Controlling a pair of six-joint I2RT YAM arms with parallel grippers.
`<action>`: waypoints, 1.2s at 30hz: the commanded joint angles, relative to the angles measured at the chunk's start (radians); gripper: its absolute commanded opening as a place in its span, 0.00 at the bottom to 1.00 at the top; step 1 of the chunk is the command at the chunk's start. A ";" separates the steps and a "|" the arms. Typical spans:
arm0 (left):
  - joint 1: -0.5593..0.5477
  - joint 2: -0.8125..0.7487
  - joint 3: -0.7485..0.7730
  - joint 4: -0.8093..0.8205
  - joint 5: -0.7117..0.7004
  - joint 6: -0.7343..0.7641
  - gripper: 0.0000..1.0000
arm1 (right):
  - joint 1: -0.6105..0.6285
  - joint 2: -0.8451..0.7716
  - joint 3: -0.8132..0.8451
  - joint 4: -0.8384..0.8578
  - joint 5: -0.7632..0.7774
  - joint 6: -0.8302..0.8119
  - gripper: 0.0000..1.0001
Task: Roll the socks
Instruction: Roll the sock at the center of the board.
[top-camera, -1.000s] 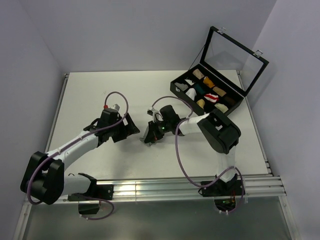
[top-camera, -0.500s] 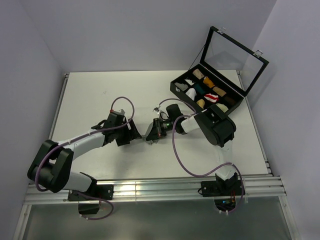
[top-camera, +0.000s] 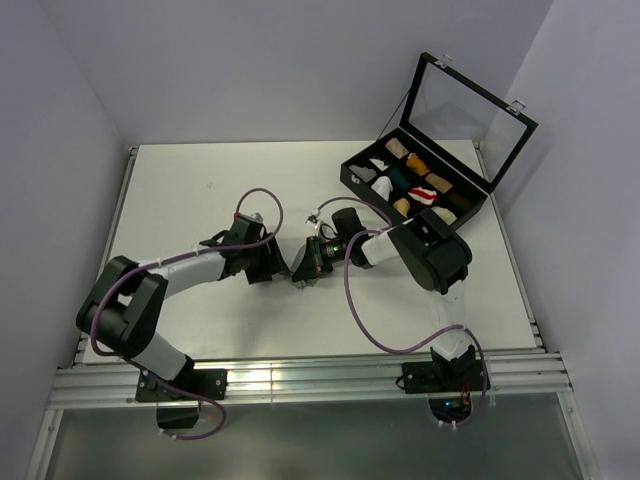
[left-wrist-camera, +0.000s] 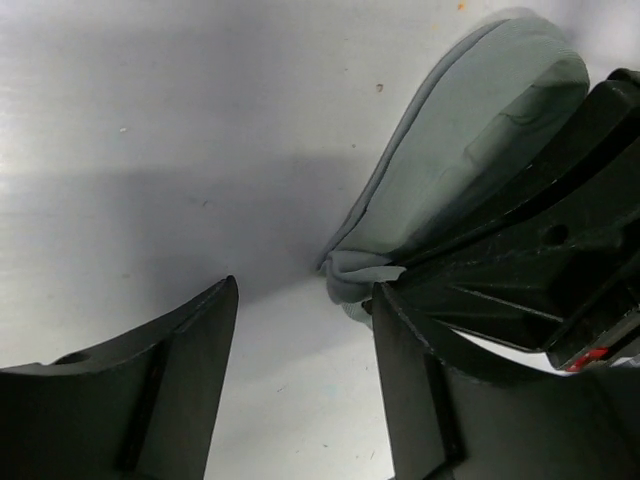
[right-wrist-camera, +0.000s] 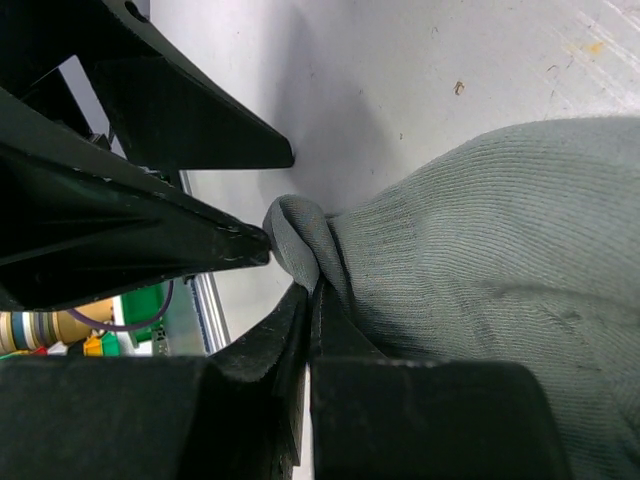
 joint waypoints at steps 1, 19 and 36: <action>-0.016 0.034 0.046 -0.029 -0.038 0.031 0.61 | -0.007 0.008 0.020 -0.020 0.023 -0.017 0.00; -0.042 -0.017 0.069 -0.086 -0.062 0.084 0.54 | -0.007 -0.003 0.039 -0.052 0.038 -0.031 0.00; -0.074 0.070 0.142 -0.116 -0.101 0.095 0.49 | -0.007 -0.014 0.040 -0.075 0.048 -0.042 0.00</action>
